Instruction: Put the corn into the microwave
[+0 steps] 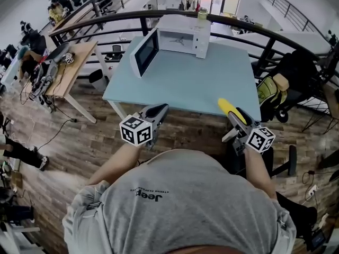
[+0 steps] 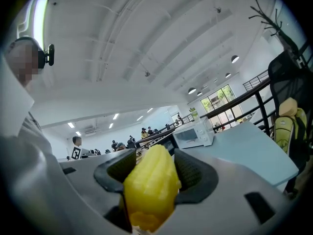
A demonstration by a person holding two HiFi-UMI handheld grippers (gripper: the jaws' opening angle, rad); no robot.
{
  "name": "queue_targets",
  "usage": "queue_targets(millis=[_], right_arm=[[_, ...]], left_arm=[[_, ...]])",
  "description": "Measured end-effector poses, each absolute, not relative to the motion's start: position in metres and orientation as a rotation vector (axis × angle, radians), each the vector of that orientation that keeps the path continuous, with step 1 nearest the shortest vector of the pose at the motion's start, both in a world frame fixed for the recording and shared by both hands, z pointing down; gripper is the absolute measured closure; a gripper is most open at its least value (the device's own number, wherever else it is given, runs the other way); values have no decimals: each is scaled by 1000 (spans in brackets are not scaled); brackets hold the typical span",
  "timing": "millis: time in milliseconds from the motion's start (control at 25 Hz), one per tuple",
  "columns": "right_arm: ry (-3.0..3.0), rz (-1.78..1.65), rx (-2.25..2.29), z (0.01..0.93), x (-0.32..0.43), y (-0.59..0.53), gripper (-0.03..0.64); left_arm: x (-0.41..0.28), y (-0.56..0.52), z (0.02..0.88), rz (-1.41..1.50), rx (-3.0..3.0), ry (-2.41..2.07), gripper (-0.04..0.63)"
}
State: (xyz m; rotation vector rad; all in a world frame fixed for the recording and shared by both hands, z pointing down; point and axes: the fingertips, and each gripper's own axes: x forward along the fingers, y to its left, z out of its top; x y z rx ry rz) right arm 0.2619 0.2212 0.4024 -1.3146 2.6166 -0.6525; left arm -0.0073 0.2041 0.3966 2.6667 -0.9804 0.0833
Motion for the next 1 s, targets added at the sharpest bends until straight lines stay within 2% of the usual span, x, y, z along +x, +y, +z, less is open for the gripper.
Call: queue_targets(millis=[320, 1000], right_arm=[[2602, -665, -1363, 409, 235, 183, 364], [2524, -609, -1456, 372, 106, 39, 364]], left_arm=[[-36, 160, 408, 57, 2672, -941, 575], [-159, -13, 406, 4, 2707, -786, 577]])
